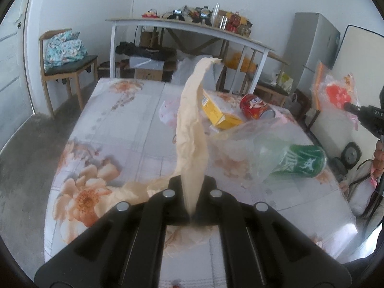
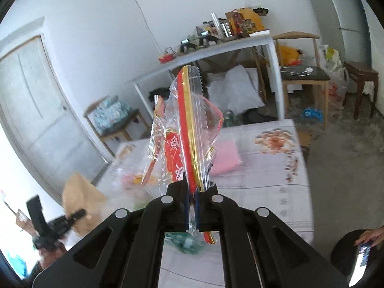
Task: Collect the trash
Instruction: 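Lift the snack bag up off the table with the right tool, then carry the tan paper in the left tool and snack bag in the right tool over the blue basket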
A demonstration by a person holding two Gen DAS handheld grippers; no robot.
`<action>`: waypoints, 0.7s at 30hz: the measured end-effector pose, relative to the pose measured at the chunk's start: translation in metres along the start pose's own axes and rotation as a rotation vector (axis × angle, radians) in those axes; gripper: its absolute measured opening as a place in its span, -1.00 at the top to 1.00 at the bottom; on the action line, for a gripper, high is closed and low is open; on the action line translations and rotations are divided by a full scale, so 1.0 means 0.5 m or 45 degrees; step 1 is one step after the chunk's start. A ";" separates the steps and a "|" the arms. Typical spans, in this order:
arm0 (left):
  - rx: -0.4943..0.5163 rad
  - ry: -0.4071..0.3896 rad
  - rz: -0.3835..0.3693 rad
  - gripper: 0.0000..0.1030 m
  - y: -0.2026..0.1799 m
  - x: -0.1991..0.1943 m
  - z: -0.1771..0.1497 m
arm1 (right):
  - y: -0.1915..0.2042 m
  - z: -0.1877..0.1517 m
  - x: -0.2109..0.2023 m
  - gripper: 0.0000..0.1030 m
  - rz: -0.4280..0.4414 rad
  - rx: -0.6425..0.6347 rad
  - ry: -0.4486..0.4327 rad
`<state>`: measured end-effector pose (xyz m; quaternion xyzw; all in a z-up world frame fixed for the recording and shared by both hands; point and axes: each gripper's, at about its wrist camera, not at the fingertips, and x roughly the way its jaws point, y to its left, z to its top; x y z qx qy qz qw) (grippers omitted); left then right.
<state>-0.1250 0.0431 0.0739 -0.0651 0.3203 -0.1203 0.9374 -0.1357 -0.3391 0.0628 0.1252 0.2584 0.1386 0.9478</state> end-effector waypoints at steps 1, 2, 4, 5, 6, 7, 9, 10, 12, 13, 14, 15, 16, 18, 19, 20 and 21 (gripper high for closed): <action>0.016 -0.006 -0.001 1.00 -0.005 -0.004 0.004 | 0.014 -0.002 0.003 0.94 0.015 -0.005 0.002; 0.028 -0.013 -0.002 1.00 -0.009 -0.010 0.008 | 0.032 -0.004 0.009 0.94 0.020 -0.022 0.007; 0.063 -0.019 0.000 1.00 -0.018 -0.020 0.016 | 0.063 -0.007 0.022 0.94 0.037 -0.036 0.020; 0.075 -0.024 0.005 1.00 -0.021 -0.023 0.021 | 0.084 -0.010 0.024 0.94 0.055 -0.050 0.021; 0.082 -0.030 0.003 1.00 -0.023 -0.030 0.026 | 0.109 -0.012 0.031 0.94 0.054 -0.081 0.026; 0.087 -0.032 0.000 1.00 -0.025 -0.037 0.028 | 0.125 -0.013 0.036 0.94 0.049 -0.101 0.032; 0.093 -0.035 0.002 1.00 -0.025 -0.048 0.033 | 0.161 -0.018 0.046 0.94 0.075 -0.125 0.040; 0.099 -0.034 0.004 1.00 -0.025 -0.056 0.036 | 0.180 -0.022 0.053 0.94 0.095 -0.142 0.044; 0.112 -0.042 0.022 1.00 -0.022 -0.072 0.039 | 0.206 -0.030 0.061 0.94 0.109 -0.170 0.051; 0.116 -0.047 0.029 1.00 -0.023 -0.081 0.040 | 0.221 -0.034 0.066 0.94 0.119 -0.185 0.054; 0.116 -0.053 0.032 1.00 -0.022 -0.092 0.041 | 0.233 -0.037 0.069 0.94 0.132 -0.195 0.056; 0.117 -0.056 0.032 1.00 -0.021 -0.105 0.045 | 0.245 -0.040 0.072 0.94 0.151 -0.199 0.058; 0.119 -0.059 0.035 1.00 -0.020 -0.114 0.047 | 0.254 -0.040 0.074 0.94 0.165 -0.204 0.058; 0.127 -0.075 0.048 1.00 -0.021 -0.143 0.054 | 0.273 -0.044 0.074 0.94 0.196 -0.217 0.054; 0.130 -0.080 0.048 1.00 -0.020 -0.154 0.057 | 0.286 -0.046 0.073 0.94 0.217 -0.220 0.055; 0.129 -0.084 0.053 1.00 -0.020 -0.167 0.060 | 0.297 -0.048 0.074 0.94 0.233 -0.226 0.056; 0.125 -0.090 0.062 1.00 -0.016 -0.183 0.063 | 0.309 -0.052 0.075 0.94 0.250 -0.235 0.059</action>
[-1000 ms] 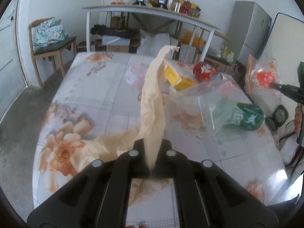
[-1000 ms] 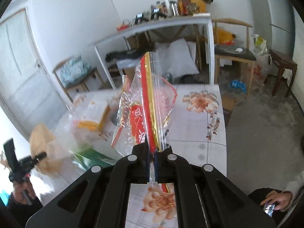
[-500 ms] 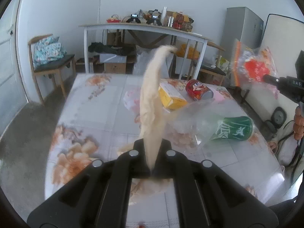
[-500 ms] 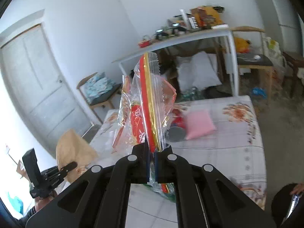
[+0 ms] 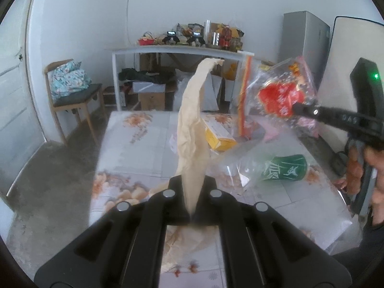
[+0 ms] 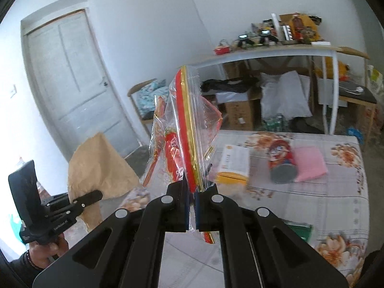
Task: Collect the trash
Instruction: 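Carry the tan paper in the left tool and snack bag in the right tool over the blue basket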
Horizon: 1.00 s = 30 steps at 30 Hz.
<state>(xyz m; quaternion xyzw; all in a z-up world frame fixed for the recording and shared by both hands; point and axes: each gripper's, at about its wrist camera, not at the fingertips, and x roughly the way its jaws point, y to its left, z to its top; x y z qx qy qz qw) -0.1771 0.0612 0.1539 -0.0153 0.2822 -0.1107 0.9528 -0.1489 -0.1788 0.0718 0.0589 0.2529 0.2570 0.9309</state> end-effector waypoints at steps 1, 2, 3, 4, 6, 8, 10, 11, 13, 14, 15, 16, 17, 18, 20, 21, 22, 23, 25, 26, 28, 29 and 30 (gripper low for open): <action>-0.008 -0.003 0.004 1.00 0.004 -0.011 0.002 | 0.012 0.000 0.004 0.94 0.013 -0.007 0.004; -0.026 -0.007 0.010 1.00 0.012 -0.028 0.004 | 0.025 -0.002 0.008 0.94 0.030 -0.017 0.011; -0.037 -0.011 0.018 1.00 0.018 -0.043 0.003 | 0.039 -0.004 0.013 0.94 0.047 -0.032 0.020; -0.041 -0.015 0.032 1.00 0.021 -0.055 0.003 | 0.051 -0.006 0.020 0.94 0.059 -0.044 0.031; -0.037 -0.010 0.086 1.00 0.032 -0.086 -0.005 | 0.074 -0.012 0.029 0.94 0.082 -0.075 0.053; -0.038 0.005 0.130 1.00 0.040 -0.104 -0.015 | 0.100 -0.017 0.037 0.94 0.104 -0.105 0.071; -0.046 0.033 0.197 1.00 0.057 -0.129 -0.037 | 0.129 -0.021 0.045 0.94 0.128 -0.142 0.089; -0.049 0.046 0.220 1.00 0.065 -0.137 -0.044 | 0.147 -0.025 0.050 0.94 0.139 -0.165 0.101; -0.070 0.068 0.280 1.00 0.089 -0.168 -0.068 | 0.180 -0.033 0.058 0.94 0.164 -0.203 0.119; -0.081 0.076 0.304 1.00 0.100 -0.184 -0.079 | 0.196 -0.037 0.061 0.94 0.182 -0.221 0.129; -0.094 0.086 0.342 1.00 0.115 -0.207 -0.096 | 0.212 -0.042 0.063 0.94 0.198 -0.236 0.137; -0.103 0.090 0.364 1.00 0.127 -0.223 -0.107 | 0.234 -0.048 0.065 0.94 0.220 -0.255 0.145; -0.116 0.096 0.393 1.00 0.142 -0.246 -0.123 | 0.254 -0.053 0.066 0.94 0.243 -0.271 0.151; -0.127 0.100 0.414 1.00 0.155 -0.263 -0.132 | 0.275 -0.059 0.068 0.94 0.264 -0.288 0.158; -0.163 0.118 0.472 1.00 0.188 -0.309 -0.166 | 0.331 -0.076 0.071 0.94 0.317 -0.339 0.180; -0.184 0.126 0.504 1.00 0.207 -0.334 -0.188 | 0.357 -0.085 0.074 0.94 0.343 -0.357 0.192; -0.195 0.135 0.525 1.00 0.219 -0.351 -0.202 | 0.392 -0.097 0.078 0.94 0.377 -0.377 0.209; -0.207 0.145 0.553 1.00 0.232 -0.368 -0.221 | 0.422 -0.110 0.083 0.94 0.408 -0.393 0.226; -0.250 0.172 0.606 1.00 0.265 -0.404 -0.268 | 0.487 -0.142 0.095 0.94 0.474 -0.422 0.269; -0.267 0.180 0.620 1.00 0.278 -0.417 -0.285 | 0.515 -0.155 0.101 0.94 0.499 -0.434 0.290; -0.314 0.210 0.651 1.00 0.306 -0.446 -0.332 | 0.575 -0.190 0.113 0.94 0.557 -0.449 0.339; -0.337 0.225 0.663 1.00 0.318 -0.459 -0.355 | 0.603 -0.207 0.119 0.94 0.586 -0.452 0.364; -0.362 0.249 0.682 1.00 0.331 -0.472 -0.384 | 0.624 -0.220 0.123 0.94 0.602 -0.455 0.382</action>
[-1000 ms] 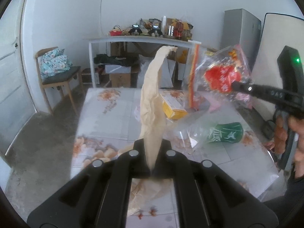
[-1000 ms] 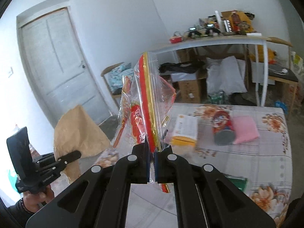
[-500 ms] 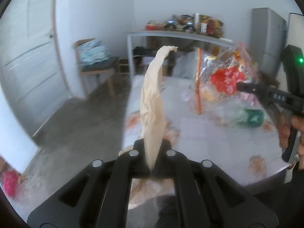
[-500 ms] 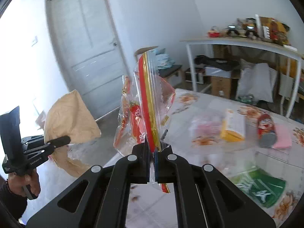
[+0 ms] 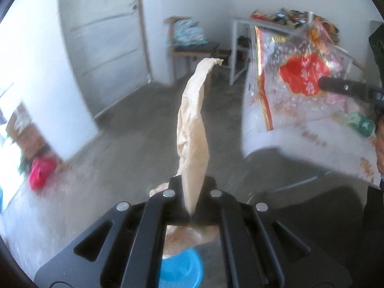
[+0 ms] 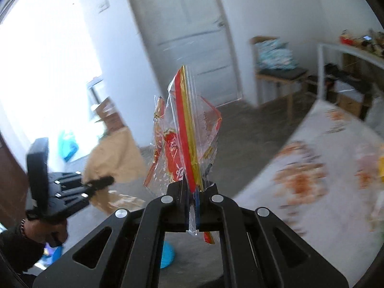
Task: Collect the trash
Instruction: 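Carry the tan paper in the left tool and snack bag in the right tool over the blue basket, then open both tools to drop the paper and snack bag into the blue basket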
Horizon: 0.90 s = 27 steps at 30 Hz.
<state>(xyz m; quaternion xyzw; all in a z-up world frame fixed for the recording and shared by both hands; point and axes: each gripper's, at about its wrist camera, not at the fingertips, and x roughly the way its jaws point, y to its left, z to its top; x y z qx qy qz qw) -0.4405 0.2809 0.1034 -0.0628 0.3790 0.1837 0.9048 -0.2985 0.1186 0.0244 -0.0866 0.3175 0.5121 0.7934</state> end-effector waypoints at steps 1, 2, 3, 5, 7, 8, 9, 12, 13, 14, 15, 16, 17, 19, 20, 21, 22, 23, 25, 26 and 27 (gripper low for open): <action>-0.013 0.019 0.014 1.00 0.019 0.003 -0.019 | 0.029 -0.006 0.025 0.94 0.023 -0.005 0.027; -0.030 0.039 0.027 1.00 0.037 0.008 -0.038 | 0.054 -0.013 0.045 0.94 0.044 -0.010 0.052; -0.066 0.074 0.036 1.00 0.064 0.020 -0.069 | 0.079 -0.025 0.065 0.94 0.066 -0.007 0.077; -0.132 0.144 0.044 1.00 0.107 0.040 -0.128 | 0.117 -0.041 0.099 0.94 0.091 0.001 0.125; -0.217 0.243 0.024 1.00 0.148 0.082 -0.197 | 0.158 -0.062 0.135 0.94 0.111 -0.014 0.178; -0.241 0.289 0.023 1.00 0.163 0.105 -0.232 | 0.177 -0.074 0.153 0.94 0.120 -0.022 0.207; -0.269 0.344 0.012 1.00 0.180 0.137 -0.276 | 0.193 -0.085 0.170 0.94 0.127 -0.031 0.237; -0.357 0.471 -0.011 1.00 0.220 0.216 -0.376 | 0.237 -0.123 0.226 0.94 0.149 -0.040 0.336; -0.371 0.514 -0.004 1.00 0.228 0.242 -0.405 | 0.251 -0.133 0.239 0.94 0.141 -0.053 0.365; -0.394 0.553 -0.014 1.00 0.236 0.263 -0.432 | 0.260 -0.140 0.251 0.94 0.134 -0.061 0.387; -0.412 0.589 -0.019 1.00 0.244 0.280 -0.455 | 0.266 -0.147 0.260 0.94 0.136 -0.056 0.405; -0.433 0.653 -0.020 1.00 0.253 0.315 -0.492 | 0.275 -0.159 0.276 0.94 0.137 -0.051 0.433; -0.453 0.694 -0.032 1.00 0.256 0.338 -0.516 | 0.284 -0.168 0.289 0.94 0.134 -0.060 0.458; -0.508 0.807 -0.052 0.98 0.272 0.393 -0.575 | 0.299 -0.187 0.319 0.94 0.128 -0.072 0.512; -0.525 0.843 -0.055 0.98 0.279 0.408 -0.597 | 0.309 -0.199 0.326 0.94 0.129 -0.080 0.537; -0.564 0.880 -0.067 0.75 0.288 0.423 -0.616 | 0.314 -0.207 0.334 0.94 0.121 -0.094 0.556; -0.645 0.889 -0.087 0.06 0.307 0.428 -0.636 | 0.321 -0.216 0.348 0.94 0.114 -0.102 0.584; -0.683 0.869 -0.085 -0.30 0.327 0.423 -0.647 | 0.325 -0.225 0.359 0.94 0.114 -0.108 0.608; -0.728 0.783 -0.076 -0.57 0.355 0.392 -0.642 | 0.335 -0.243 0.383 0.94 0.095 -0.138 0.655; -0.752 0.758 -0.091 -0.57 0.371 0.374 -0.639 | 0.340 -0.254 0.392 0.94 0.094 -0.145 0.673; -0.778 0.737 -0.098 -0.57 0.386 0.356 -0.636 | 0.345 -0.264 0.407 0.94 0.094 -0.149 0.695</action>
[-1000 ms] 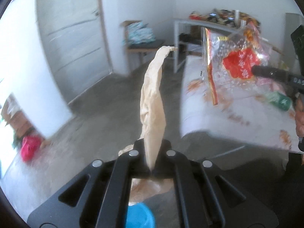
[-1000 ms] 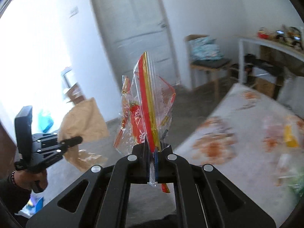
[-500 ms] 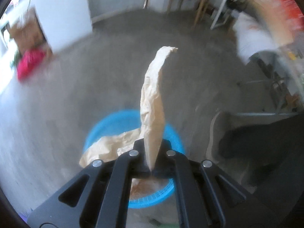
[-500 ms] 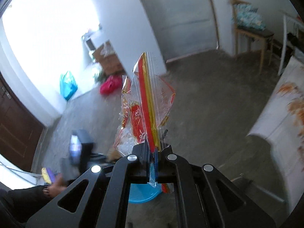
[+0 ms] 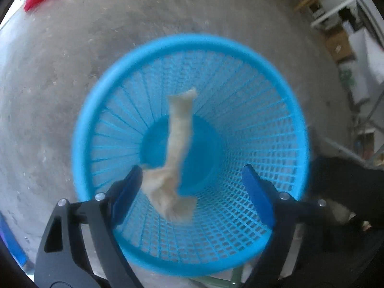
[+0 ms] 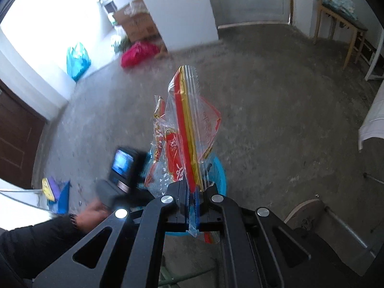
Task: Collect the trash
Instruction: 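Open both tools to drop the paper and snack bag into the blue basket, then close the left tool on the clear plastic cup while the right tool reaches toward the green bottle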
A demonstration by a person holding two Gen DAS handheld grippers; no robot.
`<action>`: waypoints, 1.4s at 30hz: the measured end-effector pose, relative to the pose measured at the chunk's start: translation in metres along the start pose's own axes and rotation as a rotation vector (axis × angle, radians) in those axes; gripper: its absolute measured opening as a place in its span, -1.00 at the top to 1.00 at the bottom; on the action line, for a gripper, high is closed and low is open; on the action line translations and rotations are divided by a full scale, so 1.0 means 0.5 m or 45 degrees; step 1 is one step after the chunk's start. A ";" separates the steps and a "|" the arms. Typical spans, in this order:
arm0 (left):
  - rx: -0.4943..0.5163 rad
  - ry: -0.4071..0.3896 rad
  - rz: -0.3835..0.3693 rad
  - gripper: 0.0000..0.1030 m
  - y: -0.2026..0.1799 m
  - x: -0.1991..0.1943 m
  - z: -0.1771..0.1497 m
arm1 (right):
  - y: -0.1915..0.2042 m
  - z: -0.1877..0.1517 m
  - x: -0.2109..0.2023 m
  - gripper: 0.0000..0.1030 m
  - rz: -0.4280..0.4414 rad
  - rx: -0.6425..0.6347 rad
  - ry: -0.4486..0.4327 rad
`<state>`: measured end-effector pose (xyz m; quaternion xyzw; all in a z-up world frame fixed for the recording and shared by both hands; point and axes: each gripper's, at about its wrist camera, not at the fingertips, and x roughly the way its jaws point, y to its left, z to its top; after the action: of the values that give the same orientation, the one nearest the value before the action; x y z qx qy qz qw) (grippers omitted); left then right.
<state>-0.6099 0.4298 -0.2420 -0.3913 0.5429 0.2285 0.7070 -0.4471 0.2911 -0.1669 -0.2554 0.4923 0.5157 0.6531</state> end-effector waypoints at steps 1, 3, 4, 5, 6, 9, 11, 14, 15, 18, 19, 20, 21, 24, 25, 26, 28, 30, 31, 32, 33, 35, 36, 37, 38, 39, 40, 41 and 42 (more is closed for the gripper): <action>-0.012 -0.024 -0.003 -0.57 0.008 -0.018 0.000 | 0.004 -0.001 0.018 0.94 -0.010 -0.010 0.030; -0.049 -0.105 -0.003 -0.57 0.040 -0.071 0.002 | 0.011 -0.007 0.055 0.94 -0.017 -0.035 0.090; -0.085 -0.158 0.000 -0.57 0.060 -0.104 0.005 | 0.017 -0.009 0.077 0.94 -0.002 -0.036 0.124; -0.119 -0.203 -0.002 -0.57 0.082 -0.133 0.000 | 0.019 -0.008 0.098 0.93 0.001 -0.043 0.161; -0.147 -0.242 -0.013 -0.57 0.093 -0.152 0.003 | 0.027 -0.010 0.131 0.93 0.003 -0.052 0.214; -0.246 -0.345 -0.078 -0.57 0.146 -0.214 0.015 | 0.048 -0.018 0.205 0.93 0.048 -0.068 0.342; -0.289 -0.396 -0.093 -0.57 0.151 -0.242 0.013 | 0.064 -0.021 0.261 0.93 0.081 -0.084 0.429; -0.309 -0.428 -0.086 -0.57 0.155 -0.265 0.002 | 0.086 -0.038 0.340 0.77 0.055 -0.144 0.550; -0.308 -0.429 -0.094 -0.57 0.154 -0.269 0.005 | 0.088 -0.045 0.361 0.60 0.043 -0.147 0.581; -0.273 -0.428 -0.100 -0.57 0.137 -0.273 0.021 | 0.073 -0.067 0.400 -0.56 0.009 -0.115 0.621; -0.256 -0.429 -0.101 -0.57 0.131 -0.269 0.020 | 0.074 -0.072 0.402 -0.62 0.010 -0.127 0.625; -0.241 -0.431 -0.102 -0.57 0.124 -0.269 0.020 | 0.078 -0.070 0.402 -0.65 -0.007 -0.133 0.626; -0.225 -0.439 -0.101 -0.57 0.117 -0.267 0.024 | 0.076 -0.067 0.393 -0.66 -0.026 -0.130 0.609; -0.152 -0.506 -0.132 -0.57 0.062 -0.302 0.040 | 0.055 -0.027 0.311 -0.68 -0.018 -0.057 0.459; -0.117 -0.531 -0.143 -0.57 0.033 -0.320 0.052 | 0.050 -0.009 0.264 -0.68 -0.009 -0.038 0.380; -0.069 -0.558 -0.160 -0.57 -0.003 -0.341 0.066 | 0.043 0.009 0.209 -0.71 0.007 -0.014 0.289; 0.040 -0.611 -0.184 -0.57 -0.079 -0.383 0.093 | 0.018 0.034 0.096 -0.78 0.042 0.035 0.108; 0.163 -0.668 -0.229 -0.57 -0.170 -0.428 0.121 | -0.021 0.043 -0.038 -0.85 0.031 0.066 -0.069; 0.242 -0.699 -0.271 -0.58 -0.232 -0.455 0.136 | -0.047 0.038 -0.102 -0.87 0.012 0.087 -0.147; 0.335 -0.720 -0.321 -0.59 -0.301 -0.479 0.150 | -0.069 0.031 -0.149 -0.87 -0.011 0.103 -0.204; 0.405 -0.730 -0.348 -0.62 -0.352 -0.494 0.156 | -0.101 0.021 -0.204 -0.87 -0.045 0.124 -0.266; 0.636 -0.752 -0.416 -0.63 -0.516 -0.529 0.162 | -0.181 -0.022 -0.318 -0.87 -0.137 0.203 -0.376; 0.758 -0.749 -0.452 -0.65 -0.603 -0.539 0.156 | -0.234 -0.053 -0.374 -0.87 -0.193 0.256 -0.427; 0.847 -0.751 -0.470 -0.66 -0.667 -0.544 0.146 | -0.273 -0.080 -0.415 -0.87 -0.250 0.296 -0.460; 0.959 -0.764 -0.484 -0.67 -0.744 -0.546 0.129 | -0.317 -0.119 -0.457 -0.87 -0.327 0.344 -0.491; 1.069 -0.780 -0.492 -0.70 -0.814 -0.544 0.109 | -0.354 -0.154 -0.493 -0.87 -0.388 0.392 -0.517; 1.218 -0.807 -0.489 -0.73 -0.901 -0.535 0.075 | -0.401 -0.198 -0.536 -0.87 -0.459 0.465 -0.543; 1.332 -0.832 -0.475 -0.73 -0.967 -0.524 0.047 | -0.438 -0.233 -0.567 -0.87 -0.522 0.524 -0.555; 1.439 -0.861 -0.459 -0.73 -1.025 -0.508 0.015 | -0.483 -0.281 -0.605 -0.87 -0.588 0.590 -0.571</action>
<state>-0.2997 0.1597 0.1559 0.0465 0.2544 -0.1018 0.9606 -0.2722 -0.0365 0.0112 -0.0862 0.3706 0.2734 0.8835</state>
